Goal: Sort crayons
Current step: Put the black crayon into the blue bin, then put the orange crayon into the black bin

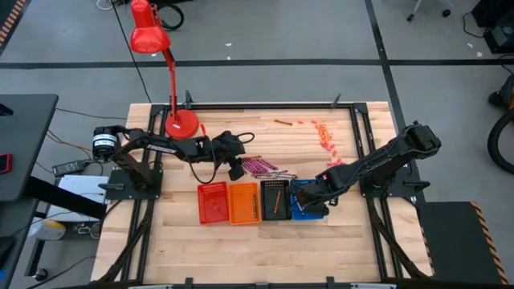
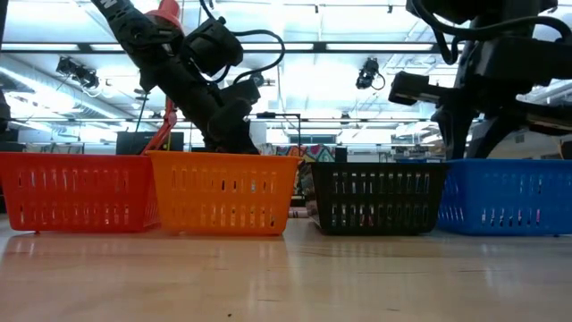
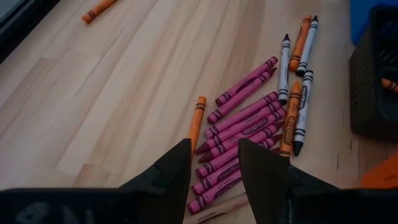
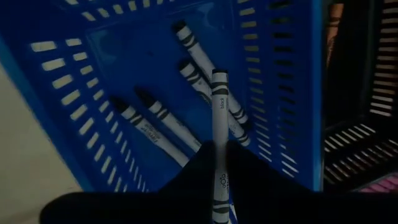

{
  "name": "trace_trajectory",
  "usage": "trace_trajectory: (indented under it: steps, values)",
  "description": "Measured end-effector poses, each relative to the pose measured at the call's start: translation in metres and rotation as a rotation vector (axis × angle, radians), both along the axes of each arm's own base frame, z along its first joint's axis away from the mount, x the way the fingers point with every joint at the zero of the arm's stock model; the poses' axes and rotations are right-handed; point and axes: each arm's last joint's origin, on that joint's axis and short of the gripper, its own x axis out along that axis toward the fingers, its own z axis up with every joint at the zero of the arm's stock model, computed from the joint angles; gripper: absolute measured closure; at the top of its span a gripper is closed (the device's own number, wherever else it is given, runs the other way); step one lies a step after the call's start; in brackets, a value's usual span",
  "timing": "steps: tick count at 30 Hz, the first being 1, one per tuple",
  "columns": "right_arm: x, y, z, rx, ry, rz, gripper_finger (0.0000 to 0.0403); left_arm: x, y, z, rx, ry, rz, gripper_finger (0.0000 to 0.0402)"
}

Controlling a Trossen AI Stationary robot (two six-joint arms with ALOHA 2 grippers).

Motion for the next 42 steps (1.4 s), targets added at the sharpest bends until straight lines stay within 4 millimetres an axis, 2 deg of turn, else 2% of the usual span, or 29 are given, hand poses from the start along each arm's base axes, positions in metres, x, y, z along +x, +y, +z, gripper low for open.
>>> trace_trajectory:
  steps: [16,25,34,42]
  values:
    - [0.003,0.001,0.001,-0.018,-0.057,-0.055,0.0317,0.000,0.000,0.000,-0.001,0.001,0.001,0.0258]
    - [0.006,0.002,0.005,-0.015,-0.092,-0.142,0.0316,0.000,0.000,0.000,-0.001,0.002,0.001,0.0258]
    - [0.004,-0.001,0.037,0.040,-0.196,-0.214,0.0316,0.001,-0.001,0.002,-0.002,0.006,-0.005,0.0258]
    - [-0.011,-0.028,0.079,0.238,-0.355,-0.439,0.0318,0.007,0.000,0.012,-0.003,0.009,-0.005,0.0258]
